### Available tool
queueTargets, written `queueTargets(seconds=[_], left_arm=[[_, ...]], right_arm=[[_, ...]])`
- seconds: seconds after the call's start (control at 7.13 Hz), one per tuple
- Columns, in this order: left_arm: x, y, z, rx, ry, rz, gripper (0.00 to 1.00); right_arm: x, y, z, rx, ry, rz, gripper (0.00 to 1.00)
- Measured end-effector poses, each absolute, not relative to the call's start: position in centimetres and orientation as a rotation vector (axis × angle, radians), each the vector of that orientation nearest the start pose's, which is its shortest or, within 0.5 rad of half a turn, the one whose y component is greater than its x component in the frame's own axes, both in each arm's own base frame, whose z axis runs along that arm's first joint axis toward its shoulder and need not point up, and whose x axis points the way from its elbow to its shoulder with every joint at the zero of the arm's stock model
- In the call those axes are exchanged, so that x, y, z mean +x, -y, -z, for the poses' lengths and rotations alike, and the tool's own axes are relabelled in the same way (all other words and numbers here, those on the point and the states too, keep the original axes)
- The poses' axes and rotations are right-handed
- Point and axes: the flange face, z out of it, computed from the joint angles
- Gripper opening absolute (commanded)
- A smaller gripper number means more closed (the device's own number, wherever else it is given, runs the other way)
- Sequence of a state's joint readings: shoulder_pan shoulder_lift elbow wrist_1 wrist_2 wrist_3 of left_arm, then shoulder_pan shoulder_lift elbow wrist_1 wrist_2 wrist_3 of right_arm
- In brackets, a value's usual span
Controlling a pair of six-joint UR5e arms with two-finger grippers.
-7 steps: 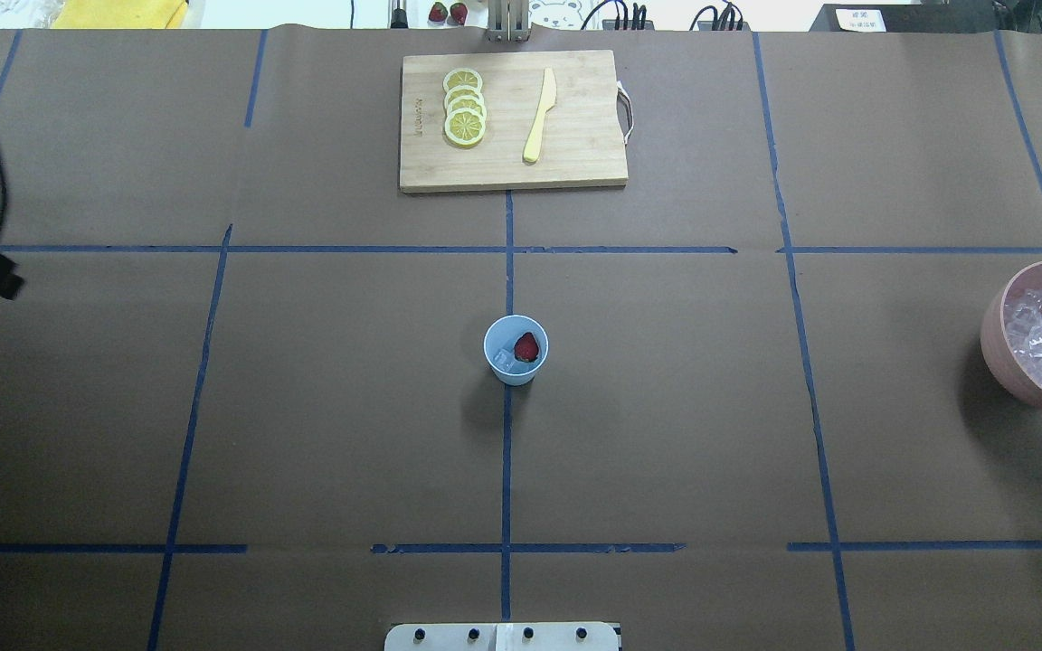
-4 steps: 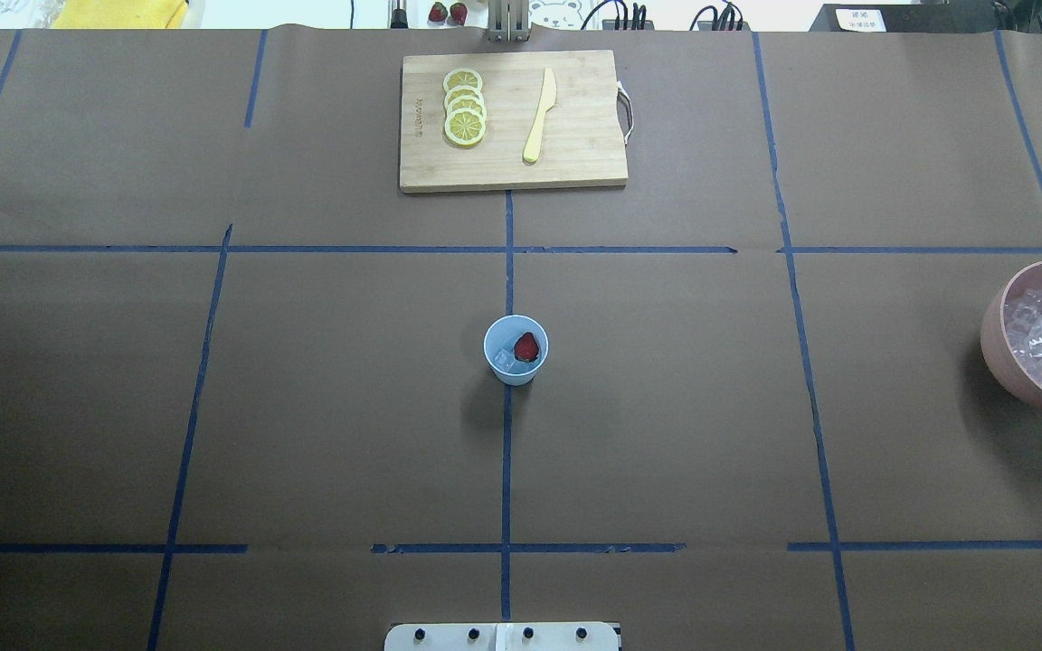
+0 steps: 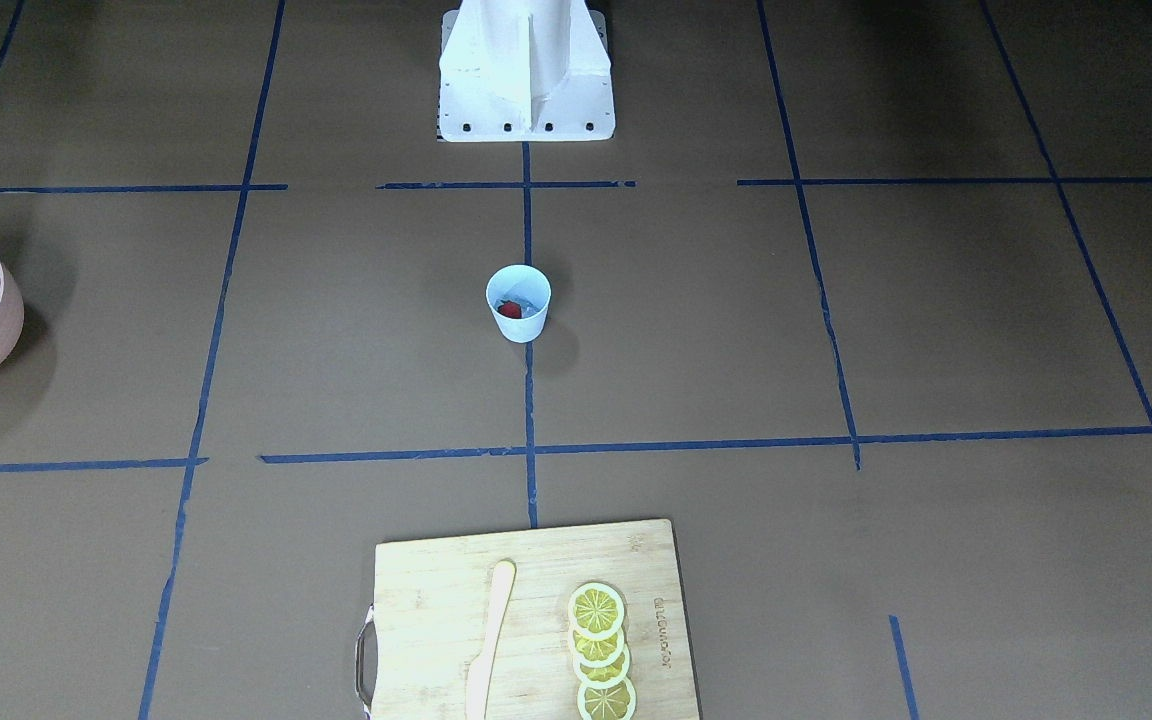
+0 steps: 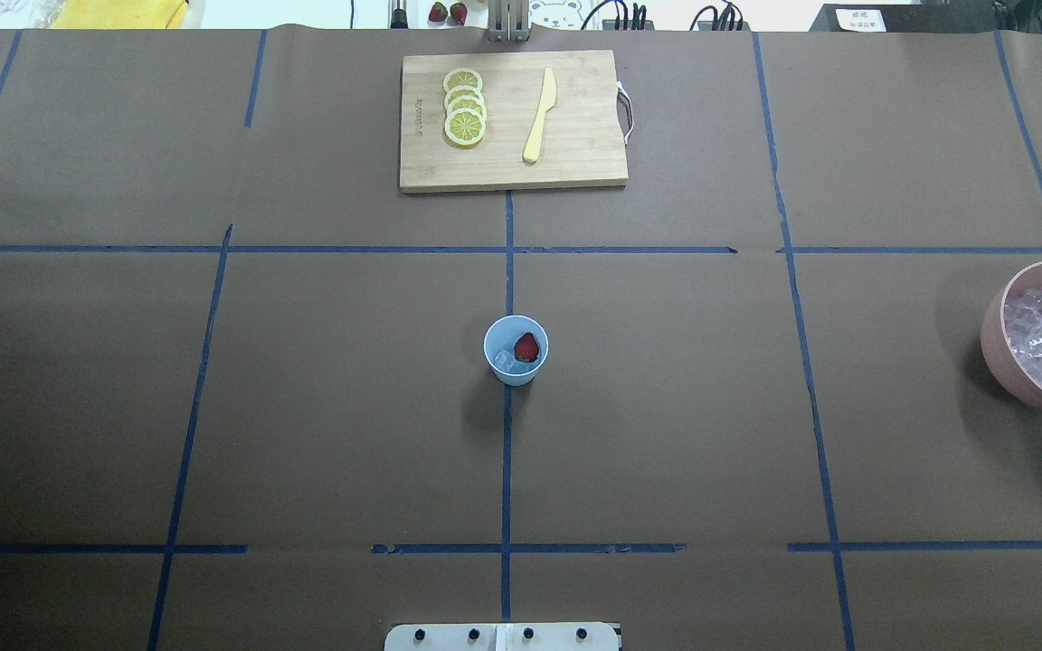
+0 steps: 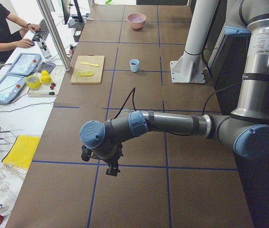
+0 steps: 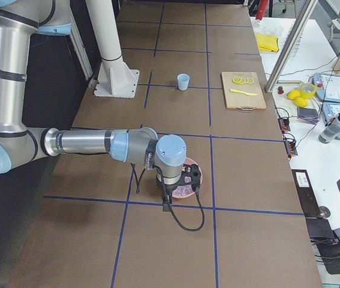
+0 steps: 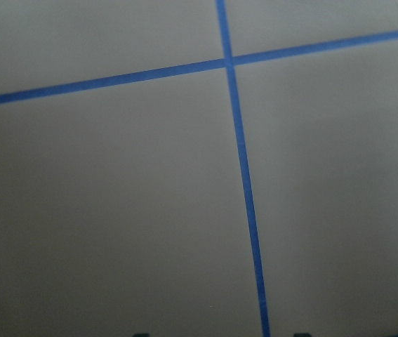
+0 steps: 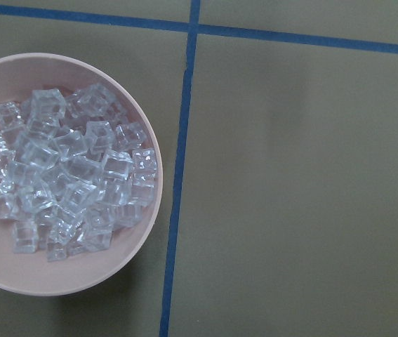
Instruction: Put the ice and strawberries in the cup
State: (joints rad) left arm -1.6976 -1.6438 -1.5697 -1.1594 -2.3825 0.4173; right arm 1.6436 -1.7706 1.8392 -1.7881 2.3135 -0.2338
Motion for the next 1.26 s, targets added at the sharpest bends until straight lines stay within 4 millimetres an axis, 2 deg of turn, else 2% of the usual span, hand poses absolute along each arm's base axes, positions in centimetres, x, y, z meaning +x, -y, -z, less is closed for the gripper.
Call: queueTargets(seconds=[0.28,0.42,0.84,1.26], left_arm=[[-10.8,47.3,-66.7,-0.069,-0.83,-0.045,0.78],[-10.0,46.7,-66.8,-0.064,-0.821,-0.003,1.0],[-8.5,45.1,-65.4,-0.084,-0.808,0.09,1.0],[-8.2,43.7,-65.5,-0.071,-0.811,0.059,1.0]], right_arm=[[9.5,38.8,-64.6,-0.037,0.756,0.093,1.0],[9.5,39.0,-64.5,-0.035,0.755,0.092,1.0],[9.3,39.2,-64.2,-0.03,0.774,0.086,1.0],[9.2,39.2,-64.5,-0.037,0.784,0.078,1.0]])
